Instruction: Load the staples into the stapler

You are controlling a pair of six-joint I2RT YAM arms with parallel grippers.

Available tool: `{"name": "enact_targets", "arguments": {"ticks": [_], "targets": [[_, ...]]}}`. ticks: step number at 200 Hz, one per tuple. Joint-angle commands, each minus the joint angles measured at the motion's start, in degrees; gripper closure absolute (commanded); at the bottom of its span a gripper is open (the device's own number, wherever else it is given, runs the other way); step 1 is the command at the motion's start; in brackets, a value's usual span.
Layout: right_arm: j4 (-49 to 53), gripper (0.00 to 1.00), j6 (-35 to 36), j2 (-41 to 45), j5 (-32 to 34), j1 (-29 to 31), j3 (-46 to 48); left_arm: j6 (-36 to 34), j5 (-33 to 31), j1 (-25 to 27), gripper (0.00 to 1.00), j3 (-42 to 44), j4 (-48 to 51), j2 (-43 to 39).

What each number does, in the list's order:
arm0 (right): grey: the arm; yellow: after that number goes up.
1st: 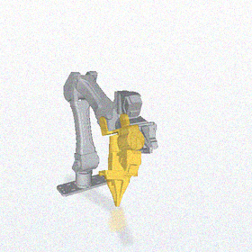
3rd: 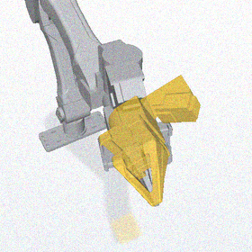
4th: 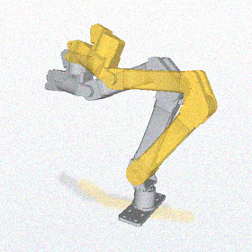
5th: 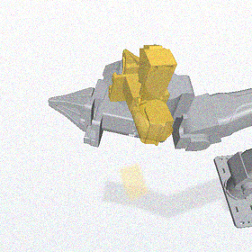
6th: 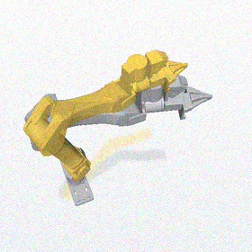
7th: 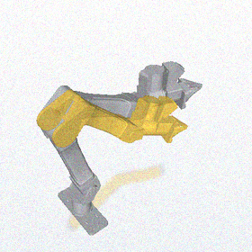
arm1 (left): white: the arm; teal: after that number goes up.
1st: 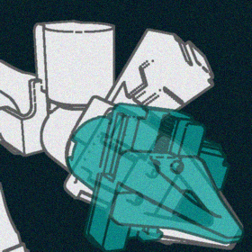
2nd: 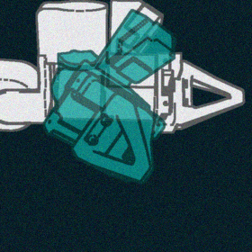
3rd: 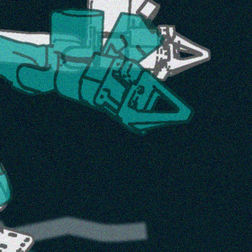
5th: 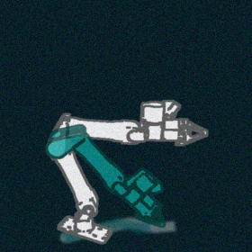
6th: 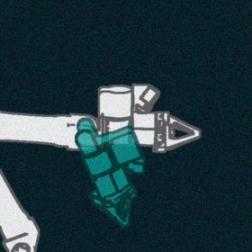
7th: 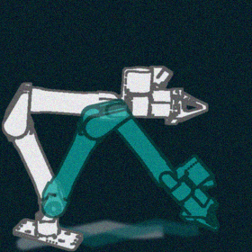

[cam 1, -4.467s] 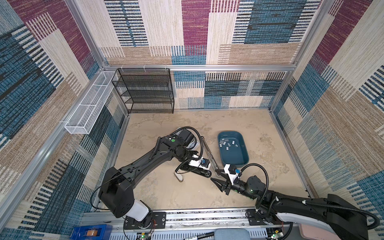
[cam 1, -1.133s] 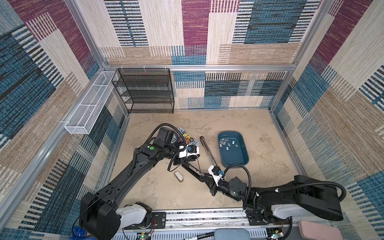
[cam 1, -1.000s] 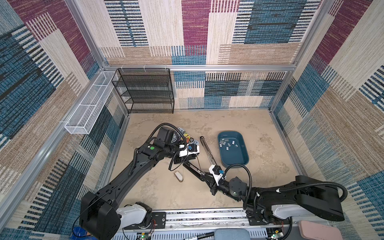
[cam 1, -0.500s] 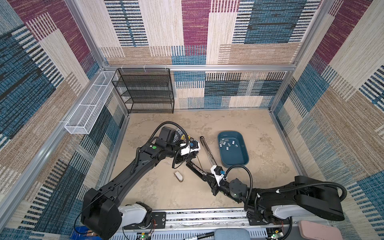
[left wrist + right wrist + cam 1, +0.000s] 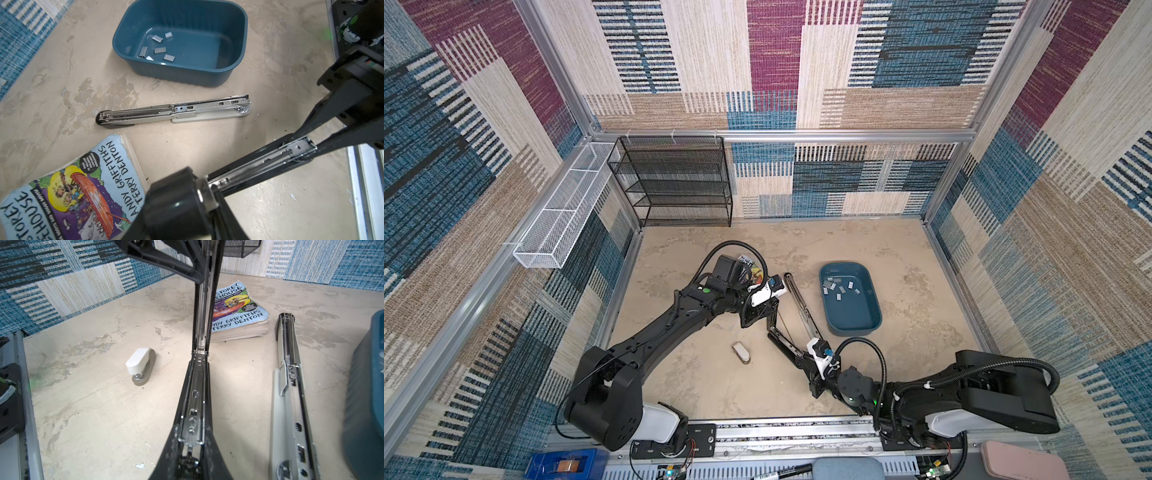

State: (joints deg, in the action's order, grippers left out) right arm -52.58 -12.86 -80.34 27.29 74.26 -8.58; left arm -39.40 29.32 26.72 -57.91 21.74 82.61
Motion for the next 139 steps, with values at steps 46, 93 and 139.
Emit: {"name": "enact_targets", "arguments": {"ticks": [46, 93, 139], "targets": [[-3.89, 1.00, -1.81, -1.64, -5.45, 0.71, 2.15, 1.28, -8.40, -4.20, 0.63, -0.21, -16.57, 3.03], [-5.23, 1.00, -2.60, -3.62, -6.69, 0.78, 2.79, 1.87, -5.37, -6.46, 0.64, -0.93, -16.47, 6.51], [-7.83, 1.00, -3.06, -6.87, -6.58, 1.74, 3.42, 3.44, -2.50, -9.54, 0.65, -2.74, -14.72, 9.40]]}}
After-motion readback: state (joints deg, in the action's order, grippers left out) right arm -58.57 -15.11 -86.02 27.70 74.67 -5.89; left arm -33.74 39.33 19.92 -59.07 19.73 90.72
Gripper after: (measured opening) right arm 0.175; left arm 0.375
